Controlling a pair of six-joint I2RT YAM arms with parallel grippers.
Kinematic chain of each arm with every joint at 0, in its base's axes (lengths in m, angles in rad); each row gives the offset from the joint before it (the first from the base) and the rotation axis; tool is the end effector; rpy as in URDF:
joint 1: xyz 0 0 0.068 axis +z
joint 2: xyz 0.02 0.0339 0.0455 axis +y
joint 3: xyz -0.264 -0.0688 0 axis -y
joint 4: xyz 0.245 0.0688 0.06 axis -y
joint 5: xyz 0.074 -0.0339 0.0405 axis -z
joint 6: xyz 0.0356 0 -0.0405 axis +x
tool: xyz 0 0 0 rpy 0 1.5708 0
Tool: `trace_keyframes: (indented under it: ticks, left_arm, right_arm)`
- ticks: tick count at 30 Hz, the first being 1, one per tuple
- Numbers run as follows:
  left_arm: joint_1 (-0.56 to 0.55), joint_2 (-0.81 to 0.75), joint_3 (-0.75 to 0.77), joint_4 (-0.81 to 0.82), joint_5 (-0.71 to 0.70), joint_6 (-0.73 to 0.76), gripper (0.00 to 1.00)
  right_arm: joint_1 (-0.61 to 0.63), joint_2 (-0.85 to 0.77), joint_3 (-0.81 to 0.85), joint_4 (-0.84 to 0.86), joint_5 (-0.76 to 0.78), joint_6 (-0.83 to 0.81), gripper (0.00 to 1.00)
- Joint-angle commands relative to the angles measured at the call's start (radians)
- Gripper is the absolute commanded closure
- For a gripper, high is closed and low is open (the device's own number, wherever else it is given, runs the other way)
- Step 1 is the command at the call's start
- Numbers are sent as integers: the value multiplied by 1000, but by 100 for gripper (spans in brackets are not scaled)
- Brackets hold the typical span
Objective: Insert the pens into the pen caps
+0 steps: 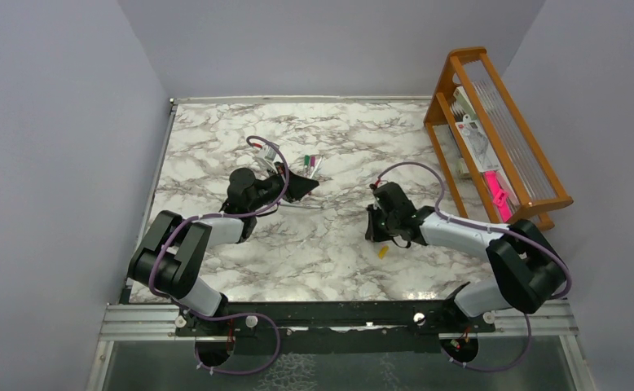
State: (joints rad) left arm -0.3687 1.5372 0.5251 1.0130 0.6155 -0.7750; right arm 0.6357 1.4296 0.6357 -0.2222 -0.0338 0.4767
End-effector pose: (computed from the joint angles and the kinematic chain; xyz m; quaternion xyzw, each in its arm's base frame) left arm 0.2677 -0.1255 0.2015 0.0740 0.7030 -0.5449 0.4511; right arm 0.2046 0.1524 0.1491 -0.0810 0.9582 0.1583 0.2239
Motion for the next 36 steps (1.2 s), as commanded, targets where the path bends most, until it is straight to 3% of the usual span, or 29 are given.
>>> trace_keyframes:
  ticks: [1,6,13,17,22,25,32,36]
  left_arm:
    - [-4,-5,5,7,0,3,100]
    - [-4,-4,4,6,1,4,100]
    - [-4,-1,6,5,-1,4,100]
    - [-4,0,9,6,0,3,100]
    - [-4,1,13,6,4,2,100]
    - [-4,-2,12,6,1,3,100]
    - [-4,6,15,6,4,2,100]
    - [-4,6,16,6,6,1,100]
  right_arm:
    - [2,54,24,-62,154,26,99]
    - [2,65,78,-103,212,8,99]
    - [2,-79,79,-58,124,-57,97]
    - [3,-98,90,-89,132,-58,59]
    - [2,-44,107,-164,206,-51,45]
    - [4,15,126,-216,251,-42,46]
    - [7,32,116,-192,231,-43,62]
    - [10,68,119,-187,234,-41,66]
